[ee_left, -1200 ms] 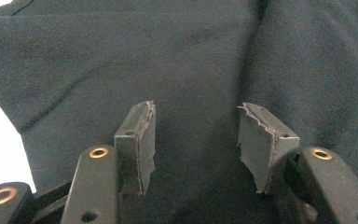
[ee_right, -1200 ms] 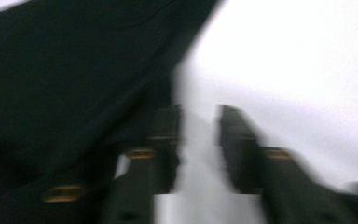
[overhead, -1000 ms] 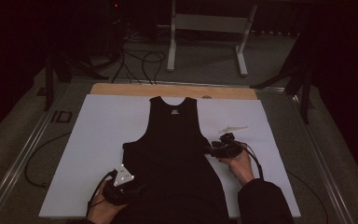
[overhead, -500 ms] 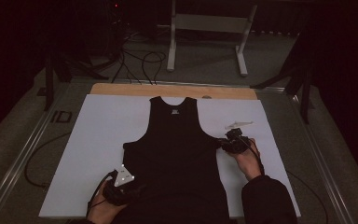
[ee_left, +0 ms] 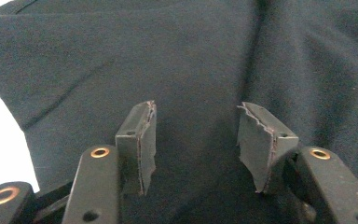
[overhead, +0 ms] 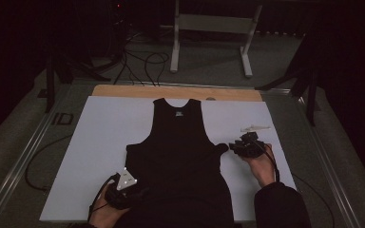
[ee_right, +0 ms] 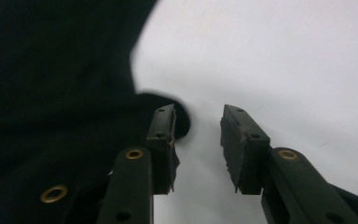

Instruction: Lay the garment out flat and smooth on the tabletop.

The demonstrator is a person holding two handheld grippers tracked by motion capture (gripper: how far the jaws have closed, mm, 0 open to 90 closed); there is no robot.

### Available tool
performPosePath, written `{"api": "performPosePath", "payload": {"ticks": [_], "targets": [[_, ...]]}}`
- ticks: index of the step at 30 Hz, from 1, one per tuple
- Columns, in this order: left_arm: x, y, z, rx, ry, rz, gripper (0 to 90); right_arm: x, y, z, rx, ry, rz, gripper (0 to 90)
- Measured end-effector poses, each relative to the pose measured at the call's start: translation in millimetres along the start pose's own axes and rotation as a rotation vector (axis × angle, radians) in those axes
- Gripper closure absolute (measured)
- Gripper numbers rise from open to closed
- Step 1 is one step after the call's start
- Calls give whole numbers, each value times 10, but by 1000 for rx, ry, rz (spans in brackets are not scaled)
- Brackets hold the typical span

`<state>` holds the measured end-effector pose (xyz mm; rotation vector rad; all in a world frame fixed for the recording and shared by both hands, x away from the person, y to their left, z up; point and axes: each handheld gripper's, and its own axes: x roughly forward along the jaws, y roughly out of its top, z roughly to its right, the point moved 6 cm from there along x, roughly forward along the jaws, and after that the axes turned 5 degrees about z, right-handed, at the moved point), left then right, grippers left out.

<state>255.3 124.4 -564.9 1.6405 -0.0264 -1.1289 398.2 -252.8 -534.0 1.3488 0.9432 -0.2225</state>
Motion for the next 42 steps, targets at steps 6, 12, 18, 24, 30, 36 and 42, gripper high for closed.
{"api": "performPosePath", "payload": {"ticks": [6, 12, 18, 24, 30, 36, 42], "targets": [[0, -1, -2, -1, -1, 1, 473, 161, -128, -109, -21, 18, -63, 608], [0, -1, -1, -1, 0, 1, 474, 283, -25, -226, 6, 59, -28, 575], [-1, -2, -1, 0, 0, 3, 474, 398, -34, -305, -31, 24, -40, 503], [-26, -7, -5, -4, 11, -13, 510, 329, -67, -322, -75, -2, -65, 798], [-89, -41, -14, -25, 20, -28, 617, 186, -78, -146, -84, -59, -89, 826], [-130, -64, 22, -34, 31, -46, 634, -28, -97, 102, -68, -198, -102, 679], [-253, -152, 130, -59, 19, -63, 631, -199, -209, 64, 8, -76, -43, 523]]}}
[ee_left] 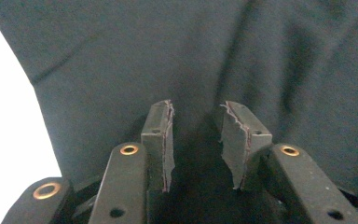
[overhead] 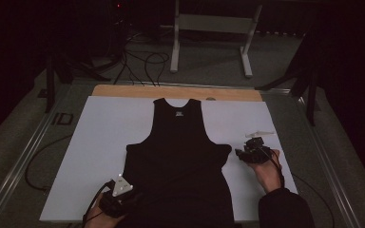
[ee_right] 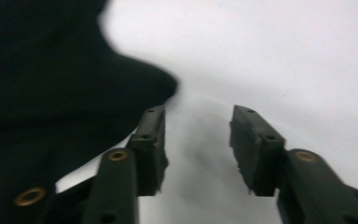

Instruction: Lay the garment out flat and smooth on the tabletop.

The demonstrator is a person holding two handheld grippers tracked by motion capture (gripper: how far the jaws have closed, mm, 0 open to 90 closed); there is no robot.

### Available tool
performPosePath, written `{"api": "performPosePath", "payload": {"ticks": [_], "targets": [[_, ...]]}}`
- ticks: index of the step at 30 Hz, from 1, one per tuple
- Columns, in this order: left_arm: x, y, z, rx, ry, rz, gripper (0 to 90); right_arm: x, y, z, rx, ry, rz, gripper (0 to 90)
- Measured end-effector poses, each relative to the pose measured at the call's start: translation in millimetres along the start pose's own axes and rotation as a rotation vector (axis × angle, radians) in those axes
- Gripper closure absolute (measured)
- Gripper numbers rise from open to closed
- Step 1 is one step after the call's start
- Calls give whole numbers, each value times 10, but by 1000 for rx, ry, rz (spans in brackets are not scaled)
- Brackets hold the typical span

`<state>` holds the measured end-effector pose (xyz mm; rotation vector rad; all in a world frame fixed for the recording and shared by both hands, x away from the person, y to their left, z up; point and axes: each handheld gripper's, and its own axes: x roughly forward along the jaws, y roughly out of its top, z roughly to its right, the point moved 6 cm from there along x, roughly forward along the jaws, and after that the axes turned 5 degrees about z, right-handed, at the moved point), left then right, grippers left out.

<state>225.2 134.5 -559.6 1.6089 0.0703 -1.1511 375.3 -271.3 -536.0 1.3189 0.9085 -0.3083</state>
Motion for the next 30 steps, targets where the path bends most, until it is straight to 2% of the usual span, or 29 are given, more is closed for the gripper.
{"api": "performPosePath", "payload": {"ticks": [2, 5, 6, 7, 8, 9, 13, 15, 17, 21, 23, 24, 27, 29, 30], "targets": [[-45, -38, 31, -18, -27, -1, 629, -67, -65, -73, 9, 53, 21, 497], [-88, -77, 54, -57, -72, 5, 626, -174, -170, -211, -6, 108, 36, 472], [-97, -85, 53, -66, -80, 6, 624, -219, -208, -270, -14, 126, 42, 464], [-97, -85, 53, -66, -80, 6, 623, -219, -208, -270, -14, 126, 42, 464], [-108, -96, 52, -71, -84, 10, 623, -267, -255, -340, -20, 151, 45, 456], [-107, -97, 56, -68, -83, 12, 621, -393, -373, -494, -58, 190, 61, 455], [-115, -106, 82, -42, -74, 16, 584, -579, -639, -776, -143, 262, 56, 468], [-135, -119, 88, -20, -54, 20, 549, -649, -777, -891, -176, 295, 42, 476], [-172, -129, 79, -22, -34, 26, 529, -706, -897, -973, -200, 323, 21, 495], [-253, -147, -26, -50, 30, 56, 525, -818, -1062, -1114, -267, 368, -2, 511], [-280, -149, -107, -85, 79, 70, 525, -809, -1131, -1142, -287, 362, -31, 506], [-291, -152, -143, -99, 100, 73, 526, -804, -1144, -1153, -292, 359, -29, 505], [-283, -180, -189, -120, 114, 53, 526, -793, -1145, -1166, -321, 350, -29, 527], [-231, -205, -167, -96, 112, 16, 531, -793, -1151, -1174, -363, 326, -23, 588], [-224, -204, -153, -68, 136, 8, 540, -790, -1146, -1168, -357, 319, -26, 647]]}}
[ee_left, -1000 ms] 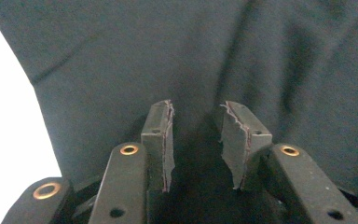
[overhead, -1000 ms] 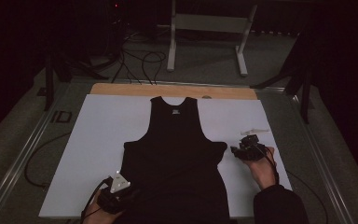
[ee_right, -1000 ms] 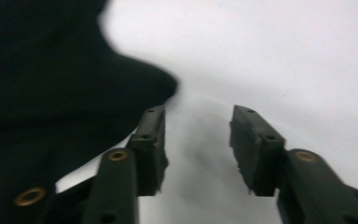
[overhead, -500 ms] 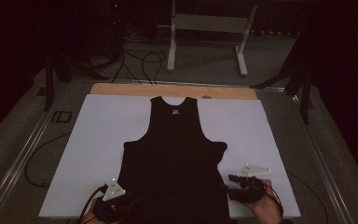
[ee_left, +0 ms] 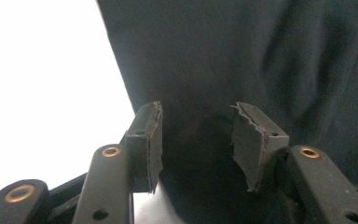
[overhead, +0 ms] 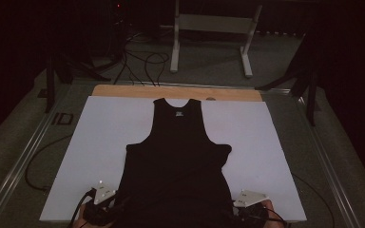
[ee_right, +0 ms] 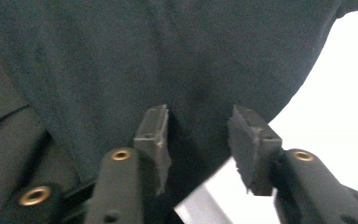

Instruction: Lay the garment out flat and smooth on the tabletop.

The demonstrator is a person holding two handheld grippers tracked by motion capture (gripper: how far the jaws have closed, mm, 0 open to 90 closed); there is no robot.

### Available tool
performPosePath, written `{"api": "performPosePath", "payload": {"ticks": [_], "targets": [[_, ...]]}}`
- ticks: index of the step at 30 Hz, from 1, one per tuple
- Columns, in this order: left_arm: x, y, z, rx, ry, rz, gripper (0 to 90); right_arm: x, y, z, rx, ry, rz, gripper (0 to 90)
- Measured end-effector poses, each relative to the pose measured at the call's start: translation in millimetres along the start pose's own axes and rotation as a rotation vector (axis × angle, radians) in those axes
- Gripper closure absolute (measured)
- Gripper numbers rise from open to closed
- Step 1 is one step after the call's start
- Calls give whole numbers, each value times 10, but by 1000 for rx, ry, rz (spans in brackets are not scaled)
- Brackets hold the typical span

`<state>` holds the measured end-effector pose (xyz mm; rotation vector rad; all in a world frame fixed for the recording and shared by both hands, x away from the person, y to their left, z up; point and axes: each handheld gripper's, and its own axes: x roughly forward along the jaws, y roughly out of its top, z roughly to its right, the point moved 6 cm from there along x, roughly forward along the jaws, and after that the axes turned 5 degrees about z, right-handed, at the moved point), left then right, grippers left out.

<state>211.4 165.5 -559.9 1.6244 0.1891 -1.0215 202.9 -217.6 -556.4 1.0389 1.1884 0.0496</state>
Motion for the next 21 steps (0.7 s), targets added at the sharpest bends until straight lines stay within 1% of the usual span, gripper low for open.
{"api": "performPosePath", "payload": {"ticks": [1, 2, 3, 5, 6, 7, 9, 14, 15, 16, 17, 18, 19, 20, 21], "targets": [[-2, 3, 9, 17, 15, -6, 575, -3, 5, 18, 9, -12, -1, 757], [-1, 5, 24, 18, 8, -4, 617, -6, 7, 32, 18, -17, -4, 844], [0, 7, 35, 20, -1, -6, 674, -5, 10, 30, 19, 0, -4, 874], [-2, 11, 45, 23, -12, -11, 771, -14, 14, 26, 1, 4, -12, 890], [-3, 13, 41, 18, -11, -13, 825, -22, 11, 27, 5, 10, -13, 891], [-7, 14, 35, 9, -19, -18, 866, -37, 5, 33, 7, 18, -13, 892], [-18, 13, 23, -7, -32, -25, 884, -98, -11, 46, 18, 50, -4, 892], [-58, -5, 47, -10, -59, -48, 892, -345, -59, 170, 61, 80, 48, 890], [-66, -10, 57, -11, -66, -50, 892, -380, -78, 184, 64, 88, 44, 889], [-76, -16, 69, -11, -69, -51, 892, -404, -100, 201, 52, 77, 33, 887], [-85, -21, 77, -9, -69, -50, 892, -421, -122, 222, 49, 63, 17, 884], [-94, -26, 82, -9, -73, -53, 891, -429, -143, 231, 47, 66, 2, 879], [-94, -26, 82, -9, -73, -53, 891, -429, -143, 231, 47, 66, 2, 879], [-115, -32, 94, -12, -85, -49, 891, -434, -165, 229, 40, 70, -18, 891], [-123, -31, 92, -15, -88, -41, 884, -423, -221, 229, 25, 76, -72, 831]]}}
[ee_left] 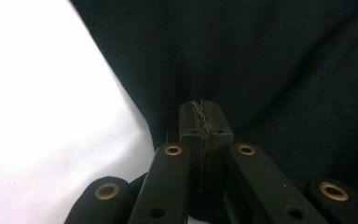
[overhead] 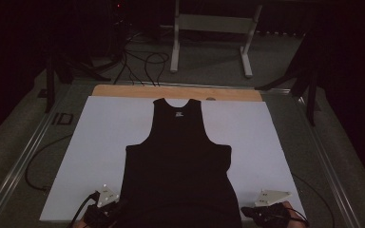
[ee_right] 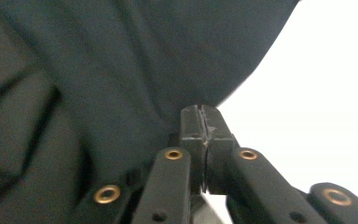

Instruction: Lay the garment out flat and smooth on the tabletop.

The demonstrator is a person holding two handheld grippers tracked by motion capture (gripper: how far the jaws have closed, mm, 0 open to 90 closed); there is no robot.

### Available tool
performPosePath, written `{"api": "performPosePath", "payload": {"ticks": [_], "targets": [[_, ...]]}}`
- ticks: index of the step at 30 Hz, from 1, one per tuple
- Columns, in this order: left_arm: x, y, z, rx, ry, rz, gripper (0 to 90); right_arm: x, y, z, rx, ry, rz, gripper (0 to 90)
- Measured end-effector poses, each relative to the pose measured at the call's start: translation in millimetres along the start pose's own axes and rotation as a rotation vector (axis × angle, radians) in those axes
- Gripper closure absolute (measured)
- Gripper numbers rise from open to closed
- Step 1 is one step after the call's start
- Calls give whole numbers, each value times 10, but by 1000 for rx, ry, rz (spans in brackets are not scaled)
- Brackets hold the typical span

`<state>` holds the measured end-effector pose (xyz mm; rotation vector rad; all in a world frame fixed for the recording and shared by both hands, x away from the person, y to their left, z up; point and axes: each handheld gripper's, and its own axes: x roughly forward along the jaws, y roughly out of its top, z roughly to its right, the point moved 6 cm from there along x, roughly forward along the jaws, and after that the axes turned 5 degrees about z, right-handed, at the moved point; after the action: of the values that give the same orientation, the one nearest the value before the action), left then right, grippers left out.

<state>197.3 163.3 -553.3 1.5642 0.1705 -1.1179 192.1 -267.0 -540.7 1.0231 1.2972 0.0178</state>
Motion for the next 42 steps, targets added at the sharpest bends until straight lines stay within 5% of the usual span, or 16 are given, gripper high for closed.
{"api": "performPosePath", "payload": {"ticks": [2, 9, 14, 21, 28, 42], "targets": [[-13, 7, -27, -17, -4, 18, 845, 5, -38, -5, -9, -1, -29, 756], [-102, 132, -101, -71, -48, 205, 542, 30, 126, 98, 58, -41, 134, 551], [-205, 264, -179, -8, 36, 349, 394, 38, 243, 170, 105, -84, 249, 461], [-347, 473, -310, 13, 44, 482, 332, -60, 420, 337, 174, -110, 395, 285], [-433, 664, -514, 4, 53, 578, 247, -101, 622, 460, 148, -155, 479, 146], [-327, 805, -989, -50, 69, 597, 15, -48, 716, 792, 125, -253, 593, 115]]}}
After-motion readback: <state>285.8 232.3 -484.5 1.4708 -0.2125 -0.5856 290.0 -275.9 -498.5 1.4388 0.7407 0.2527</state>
